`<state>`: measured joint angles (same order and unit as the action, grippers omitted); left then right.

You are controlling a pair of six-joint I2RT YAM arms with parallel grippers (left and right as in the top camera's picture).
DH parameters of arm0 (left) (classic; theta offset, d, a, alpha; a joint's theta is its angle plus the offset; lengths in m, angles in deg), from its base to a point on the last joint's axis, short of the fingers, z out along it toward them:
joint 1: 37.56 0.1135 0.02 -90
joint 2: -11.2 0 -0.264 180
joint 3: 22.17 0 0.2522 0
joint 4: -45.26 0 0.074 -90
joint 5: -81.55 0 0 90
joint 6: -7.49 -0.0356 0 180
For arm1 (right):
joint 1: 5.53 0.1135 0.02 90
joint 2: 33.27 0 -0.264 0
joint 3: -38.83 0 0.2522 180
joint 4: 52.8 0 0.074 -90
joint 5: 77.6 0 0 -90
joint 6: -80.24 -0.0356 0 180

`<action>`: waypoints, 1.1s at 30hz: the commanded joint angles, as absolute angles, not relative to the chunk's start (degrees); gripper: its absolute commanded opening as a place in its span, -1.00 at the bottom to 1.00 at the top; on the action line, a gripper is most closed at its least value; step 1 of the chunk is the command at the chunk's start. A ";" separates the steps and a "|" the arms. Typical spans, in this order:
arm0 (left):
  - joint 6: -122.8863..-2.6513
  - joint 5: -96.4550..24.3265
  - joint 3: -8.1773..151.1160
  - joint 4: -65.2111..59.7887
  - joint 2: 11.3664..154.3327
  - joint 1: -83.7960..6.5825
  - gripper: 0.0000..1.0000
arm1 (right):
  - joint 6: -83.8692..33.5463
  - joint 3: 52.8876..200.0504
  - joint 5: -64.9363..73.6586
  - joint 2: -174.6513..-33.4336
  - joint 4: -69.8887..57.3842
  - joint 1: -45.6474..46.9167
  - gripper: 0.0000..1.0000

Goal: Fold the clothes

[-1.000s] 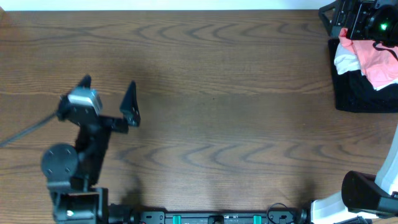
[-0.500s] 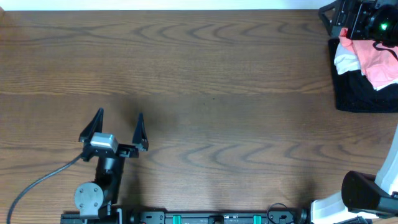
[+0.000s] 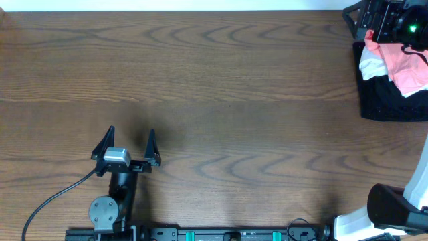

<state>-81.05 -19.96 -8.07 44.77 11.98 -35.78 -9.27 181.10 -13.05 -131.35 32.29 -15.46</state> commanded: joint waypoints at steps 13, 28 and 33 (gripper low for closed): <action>-81.23 -18.21 -8.18 28.29 11.30 -35.47 0.96 | -8.64 181.03 -12.87 -131.31 32.40 -14.83 0.98; -81.23 -18.21 -8.18 28.31 11.48 -35.47 0.96 | -8.66 181.03 -12.87 -131.31 32.38 -14.83 0.98; -81.23 -18.23 -8.18 28.31 11.48 -35.47 0.96 | -8.64 181.03 -12.87 -131.31 32.40 -14.83 0.98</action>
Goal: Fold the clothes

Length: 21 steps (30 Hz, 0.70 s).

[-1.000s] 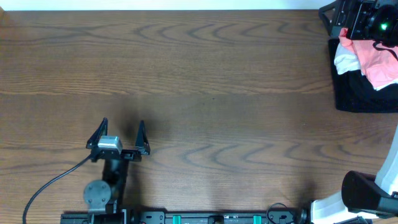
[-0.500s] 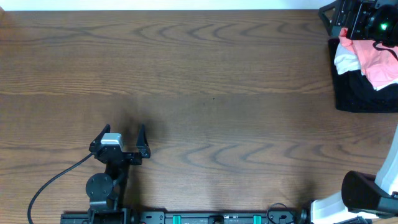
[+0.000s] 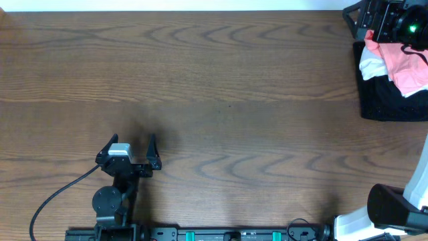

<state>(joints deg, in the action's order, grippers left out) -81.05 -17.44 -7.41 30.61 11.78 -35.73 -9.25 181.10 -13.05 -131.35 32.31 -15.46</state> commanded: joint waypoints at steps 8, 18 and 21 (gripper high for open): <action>-81.23 -18.21 -8.18 28.29 11.48 -35.47 0.96 | -8.64 181.03 -12.87 -131.31 32.40 -14.83 0.99; -81.21 -18.21 -8.18 28.31 11.48 -35.47 0.96 | -8.05 181.03 -8.48 -128.99 33.95 -14.70 0.98; -81.23 -18.21 -8.18 28.31 11.48 -35.49 0.96 | -7.94 180.36 -4.33 -125.06 35.13 -13.93 0.98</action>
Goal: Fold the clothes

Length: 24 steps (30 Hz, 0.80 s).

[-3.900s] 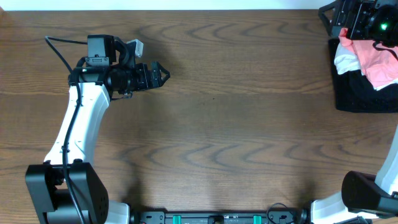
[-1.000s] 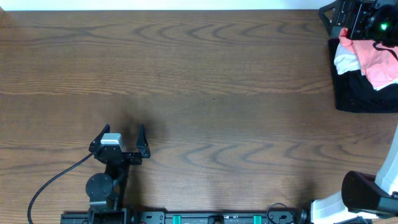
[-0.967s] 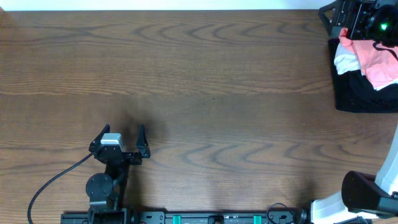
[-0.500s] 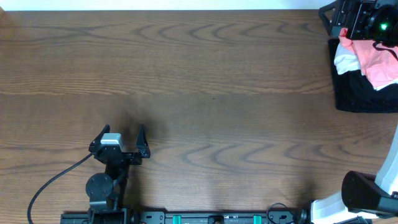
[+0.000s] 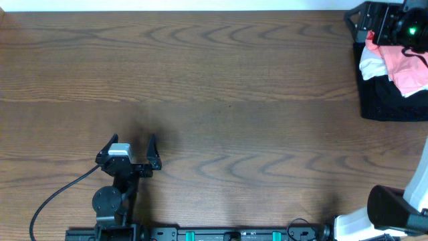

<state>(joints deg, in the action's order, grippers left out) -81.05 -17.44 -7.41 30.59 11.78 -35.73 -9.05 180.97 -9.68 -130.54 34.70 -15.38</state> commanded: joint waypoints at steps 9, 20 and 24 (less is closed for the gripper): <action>-81.23 -18.21 -8.18 28.31 11.48 -35.47 0.96 | -8.09 155.27 1.40 -102.06 17.50 -11.55 0.98; -81.23 -18.23 -8.18 28.31 11.48 -35.47 0.96 | -8.38 111.42 0.42 -70.72 -8.97 -11.51 0.99; -81.23 -18.21 -8.18 28.31 11.48 -35.47 0.96 | -8.38 96.97 0.63 -60.47 -17.04 -11.51 0.99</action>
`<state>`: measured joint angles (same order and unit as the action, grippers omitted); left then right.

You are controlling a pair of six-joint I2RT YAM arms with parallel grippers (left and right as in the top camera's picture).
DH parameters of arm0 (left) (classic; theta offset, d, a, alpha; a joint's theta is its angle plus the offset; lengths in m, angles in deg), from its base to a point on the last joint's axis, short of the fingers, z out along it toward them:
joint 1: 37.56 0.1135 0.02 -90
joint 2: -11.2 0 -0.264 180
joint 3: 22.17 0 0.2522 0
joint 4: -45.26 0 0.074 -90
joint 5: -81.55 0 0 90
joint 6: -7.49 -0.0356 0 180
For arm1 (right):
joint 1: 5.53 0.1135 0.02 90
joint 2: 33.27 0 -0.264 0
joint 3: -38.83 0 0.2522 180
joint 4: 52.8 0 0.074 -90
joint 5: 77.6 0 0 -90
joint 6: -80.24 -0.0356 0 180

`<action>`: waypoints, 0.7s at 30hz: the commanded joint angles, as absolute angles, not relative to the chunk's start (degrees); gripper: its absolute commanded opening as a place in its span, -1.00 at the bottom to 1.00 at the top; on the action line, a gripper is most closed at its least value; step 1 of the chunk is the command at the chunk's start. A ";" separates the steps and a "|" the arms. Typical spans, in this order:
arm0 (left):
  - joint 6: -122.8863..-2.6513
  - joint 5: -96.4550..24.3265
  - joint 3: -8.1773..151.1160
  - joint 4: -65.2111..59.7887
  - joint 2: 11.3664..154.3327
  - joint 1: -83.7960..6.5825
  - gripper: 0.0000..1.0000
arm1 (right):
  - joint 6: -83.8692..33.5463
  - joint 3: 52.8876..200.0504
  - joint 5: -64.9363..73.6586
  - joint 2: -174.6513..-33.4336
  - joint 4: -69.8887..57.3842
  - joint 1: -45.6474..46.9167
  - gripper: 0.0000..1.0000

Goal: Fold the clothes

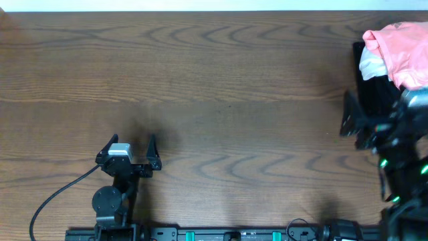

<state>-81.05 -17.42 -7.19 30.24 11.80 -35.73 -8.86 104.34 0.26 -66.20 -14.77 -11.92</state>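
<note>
A heap of clothes lies at the table's far right edge: a pink garment (402, 48) on top, a white one (372, 64) under it and a black one (376, 90) beneath. My right gripper (353, 124) sits just in front of the heap, its dark fingers pointing left over the wood; its body hides the heap's near part and how its jaws stand. My left gripper (132, 143) rests open near the front left, far from the clothes, with nothing between its fingers.
The wooden table (221, 87) spreads between the two arms. A black cable (57, 197) runs from the left arm to the front left. The arm bases and a rail (227, 234) line the front edge.
The right arm was over the clothes heap at the far right corner and now is lower, in front of the heap. The pink garment shows in full. The left arm stayed put.
The right arm hovered over the heap in the far right corner through all earlier moments. The left gripper drew back slightly toward its base after the first moment, then held still. Now the right arm stands nearer the front, beside the heap.
</note>
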 commanded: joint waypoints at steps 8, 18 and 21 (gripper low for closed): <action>-81.23 -18.23 -8.18 28.31 11.50 -35.49 0.96 | -8.68 74.66 0.68 -45.11 -29.74 -11.44 0.99; -81.23 -18.21 -8.18 28.31 11.50 -35.47 0.96 | -13.95 61.94 9.86 -38.72 -32.95 -8.01 0.99; -81.23 -18.23 -8.18 28.31 11.50 -35.47 0.96 | -13.95 59.47 10.69 -37.78 -33.52 -7.66 0.99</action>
